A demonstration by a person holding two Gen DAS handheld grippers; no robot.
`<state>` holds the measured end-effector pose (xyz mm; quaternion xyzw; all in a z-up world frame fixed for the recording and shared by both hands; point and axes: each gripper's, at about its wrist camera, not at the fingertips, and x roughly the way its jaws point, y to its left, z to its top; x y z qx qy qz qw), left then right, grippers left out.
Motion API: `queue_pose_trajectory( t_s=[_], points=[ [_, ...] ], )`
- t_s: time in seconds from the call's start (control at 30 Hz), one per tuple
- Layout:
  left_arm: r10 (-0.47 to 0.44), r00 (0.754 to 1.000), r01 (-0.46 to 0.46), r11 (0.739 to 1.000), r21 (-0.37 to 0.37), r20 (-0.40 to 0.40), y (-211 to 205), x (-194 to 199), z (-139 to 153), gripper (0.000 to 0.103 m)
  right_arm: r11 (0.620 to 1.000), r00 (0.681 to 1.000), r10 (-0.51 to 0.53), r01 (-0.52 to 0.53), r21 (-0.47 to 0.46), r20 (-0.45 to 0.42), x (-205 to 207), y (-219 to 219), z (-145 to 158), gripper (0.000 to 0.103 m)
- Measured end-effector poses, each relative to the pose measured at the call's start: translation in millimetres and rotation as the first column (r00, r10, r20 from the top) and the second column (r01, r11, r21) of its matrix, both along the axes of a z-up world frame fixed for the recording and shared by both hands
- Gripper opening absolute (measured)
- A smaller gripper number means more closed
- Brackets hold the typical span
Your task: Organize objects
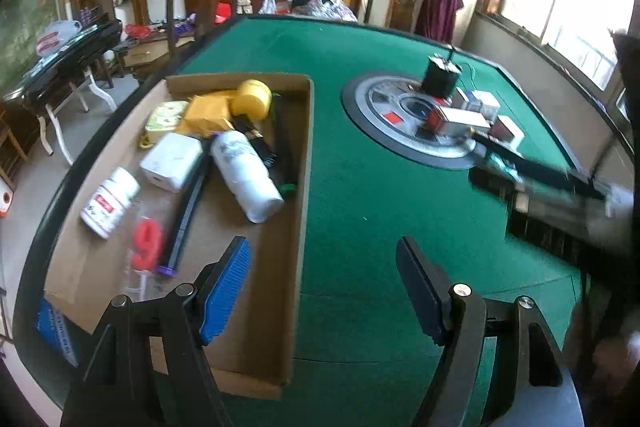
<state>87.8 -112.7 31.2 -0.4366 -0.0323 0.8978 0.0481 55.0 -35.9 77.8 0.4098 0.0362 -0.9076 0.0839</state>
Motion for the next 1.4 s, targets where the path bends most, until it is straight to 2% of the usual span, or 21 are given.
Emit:
queue_pose_trajectory(
  t_s=[0.07, 0.13, 0.2, 0.27, 0.47, 0.6, 0.77, 0.9, 0.93, 0.97, 1.03, 1.13, 1.23, 1.3, 1.4],
  points=[
    [-0.009, 1.000, 0.009, 1.000, -0.005, 0.009, 4.7, 0.4, -2.1, 0.069, 0.999, 1.000, -0.026, 0.026, -0.040, 0.018, -15.9, 22.3, 3.4, 0.064],
    [-0.020, 1.000, 0.020, 1.000, -0.014, 0.013, 9.8, 0.7, -2.9, 0.069, 0.988, 0.997, -0.074, 0.078, -0.135, 0.038, -36.2, 58.0, 7.9, 0.064],
    [-0.031, 0.999, 0.031, 0.999, -0.021, 0.011, 13.2, 1.3, -2.6, 0.069, 0.962, 0.991, -0.114, 0.128, -0.242, 0.073, -54.8, 94.1, 9.0, 0.064],
    [-0.037, 0.999, 0.037, 0.999, -0.024, 0.011, 15.7, 0.8, -3.2, 0.069, 0.916, 0.980, -0.158, 0.191, -0.352, 0.119, -72.6, 136.4, 3.2, 0.064],
    [-0.043, 0.999, 0.044, 0.998, -0.032, 0.030, 25.4, -7.1, -9.4, 0.070, 0.856, 0.958, -0.212, 0.276, -0.436, 0.191, -93.9, 194.8, -26.7, 0.064],
    [-0.078, 0.996, 0.078, 0.997, -0.003, 0.036, 35.3, -11.1, -10.1, 0.070, 0.829, 0.956, -0.121, 0.246, -0.503, 0.268, -100.8, 192.8, -47.7, 0.064],
    [-0.139, 0.990, 0.139, 0.990, -0.009, 0.014, 53.4, -10.5, -6.2, 0.070, 0.800, 0.965, 0.032, 0.132, -0.585, 0.261, -93.0, 167.7, -47.0, 0.064],
    [-0.169, 0.986, 0.169, 0.986, -0.010, 0.016, 58.1, -8.7, -6.4, 0.070, 0.782, 0.941, 0.197, 0.019, -0.623, 0.276, -87.2, 133.3, -52.5, 0.064],
    [-0.171, 0.985, 0.171, 0.985, -0.005, 0.019, 57.7, -8.6, -7.0, 0.070, 0.770, 0.929, 0.246, -0.014, -0.638, 0.277, -85.6, 124.3, -53.3, 0.064],
    [-0.170, 0.985, 0.170, 0.985, 0.001, 0.023, 57.4, -8.9, -7.5, 0.070, 0.736, 0.910, 0.314, -0.052, -0.674, 0.273, -83.2, 115.4, -54.0, 0.064],
    [-0.164, 0.986, 0.164, 0.986, 0.019, 0.034, 56.4, -11.1, -8.3, 0.070, 0.691, 0.895, 0.362, -0.071, -0.720, 0.259, -80.7, 111.7, -53.0, 0.064],
    [-0.155, 0.987, 0.152, 0.986, 0.060, 0.046, 53.7, -15.5, -7.6, 0.070, 0.696, 0.937, 0.256, -0.007, -0.718, 0.238, -77.7, 134.1, -47.4, 0.064],
    [-0.146, 0.989, 0.143, 0.987, 0.078, 0.028, 57.4, -23.1, -4.3, 0.070, 0.638, 0.973, 0.096, 0.104, -0.763, 0.212, -74.4, 182.7, -44.1, 0.065],
    [-0.141, 0.990, 0.140, 0.987, 0.079, 0.016, 65.4, -30.8, -2.1, 0.070, 0.603, 0.978, 0.009, 0.159, -0.782, 0.206, -70.5, 205.9, -45.1, 0.076],
    [-0.168, 0.986, 0.166, 0.982, 0.089, 0.020, 83.4, -43.4, -3.3, 0.070, 0.574, 0.975, -0.075, 0.212, -0.791, 0.207, -65.3, 227.5, -47.8, 0.077]
  ],
)
